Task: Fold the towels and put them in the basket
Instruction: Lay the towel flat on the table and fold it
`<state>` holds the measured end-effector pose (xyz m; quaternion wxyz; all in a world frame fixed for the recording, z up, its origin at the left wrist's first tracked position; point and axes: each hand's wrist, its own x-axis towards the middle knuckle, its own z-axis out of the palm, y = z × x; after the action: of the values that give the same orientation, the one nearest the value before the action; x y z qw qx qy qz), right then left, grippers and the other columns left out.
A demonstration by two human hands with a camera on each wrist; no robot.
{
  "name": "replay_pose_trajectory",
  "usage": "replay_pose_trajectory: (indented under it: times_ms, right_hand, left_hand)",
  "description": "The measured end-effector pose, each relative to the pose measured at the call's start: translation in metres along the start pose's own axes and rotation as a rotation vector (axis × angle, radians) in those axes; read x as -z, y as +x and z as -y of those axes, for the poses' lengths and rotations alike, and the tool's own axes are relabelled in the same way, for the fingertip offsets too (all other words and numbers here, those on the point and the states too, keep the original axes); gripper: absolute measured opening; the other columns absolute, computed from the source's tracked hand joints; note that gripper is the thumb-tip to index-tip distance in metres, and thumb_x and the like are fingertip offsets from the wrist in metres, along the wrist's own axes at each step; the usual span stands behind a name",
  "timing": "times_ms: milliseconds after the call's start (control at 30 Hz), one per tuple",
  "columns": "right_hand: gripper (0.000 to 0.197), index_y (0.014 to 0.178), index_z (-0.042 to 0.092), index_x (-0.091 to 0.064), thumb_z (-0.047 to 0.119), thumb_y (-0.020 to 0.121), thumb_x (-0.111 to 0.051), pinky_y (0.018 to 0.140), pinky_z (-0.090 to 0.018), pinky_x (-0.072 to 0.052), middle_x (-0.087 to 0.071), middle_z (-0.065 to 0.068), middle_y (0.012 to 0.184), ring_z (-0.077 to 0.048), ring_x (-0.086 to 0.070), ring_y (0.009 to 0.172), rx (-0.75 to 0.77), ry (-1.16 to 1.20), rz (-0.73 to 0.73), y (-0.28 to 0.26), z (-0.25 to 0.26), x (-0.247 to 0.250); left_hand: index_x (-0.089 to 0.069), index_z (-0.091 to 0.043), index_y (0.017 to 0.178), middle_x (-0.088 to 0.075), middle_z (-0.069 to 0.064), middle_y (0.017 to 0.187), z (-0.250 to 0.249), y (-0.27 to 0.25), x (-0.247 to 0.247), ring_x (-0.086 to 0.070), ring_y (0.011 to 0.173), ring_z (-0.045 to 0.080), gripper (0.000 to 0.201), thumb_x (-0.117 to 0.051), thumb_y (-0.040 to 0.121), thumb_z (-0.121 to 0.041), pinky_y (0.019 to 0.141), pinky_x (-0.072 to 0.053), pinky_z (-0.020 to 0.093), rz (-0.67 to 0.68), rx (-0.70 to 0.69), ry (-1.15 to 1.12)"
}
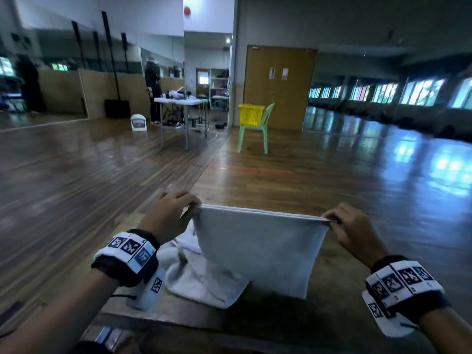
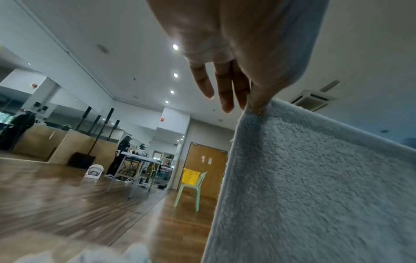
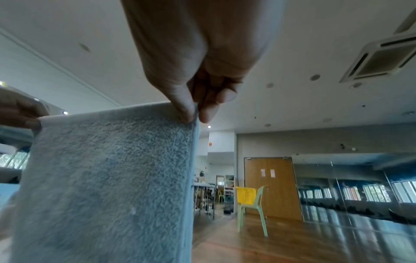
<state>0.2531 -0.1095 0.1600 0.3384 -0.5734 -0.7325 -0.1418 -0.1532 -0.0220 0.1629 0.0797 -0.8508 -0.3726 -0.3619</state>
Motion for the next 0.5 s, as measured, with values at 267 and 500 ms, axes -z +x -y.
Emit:
replay_pose_trajectory:
  times_ms: [267, 500]
  right_hand:
    - [0.014, 0.083, 0.021, -0.070, 0.007, 0.079, -0.071, 0.063, -0.007, -0.046, -0.069, 0.013, 0.068, 0.004, -0.063, 0.076, -0.070, 0.135, 0.171, 0.040, 0.028, 0.100]
    - [0.007, 0.085, 0.004, -0.066, -0.003, 0.083, -0.063, 0.058, -0.015, -0.051, -0.070, -0.005, 0.068, -0.009, -0.062, 0.058, -0.188, 0.465, 0.107, 0.035, 0.042, 0.136]
  left_hand:
    - [-0.058, -0.044, 0.079, -0.063, -0.017, 0.077, -0.019, 0.046, 0.077, -0.057, 0.065, 0.008, 0.009, -0.052, 0.078, -0.051, 0.062, -0.047, 0.029, -0.013, 0.035, -0.326]
    - [-0.063, -0.030, 0.087, -0.069, 0.006, 0.080, -0.013, 0.042, 0.102, -0.062, 0.070, 0.018, 0.030, -0.056, 0.073, -0.056, 0.065, -0.051, 0.036, 0.022, 0.035, -0.427]
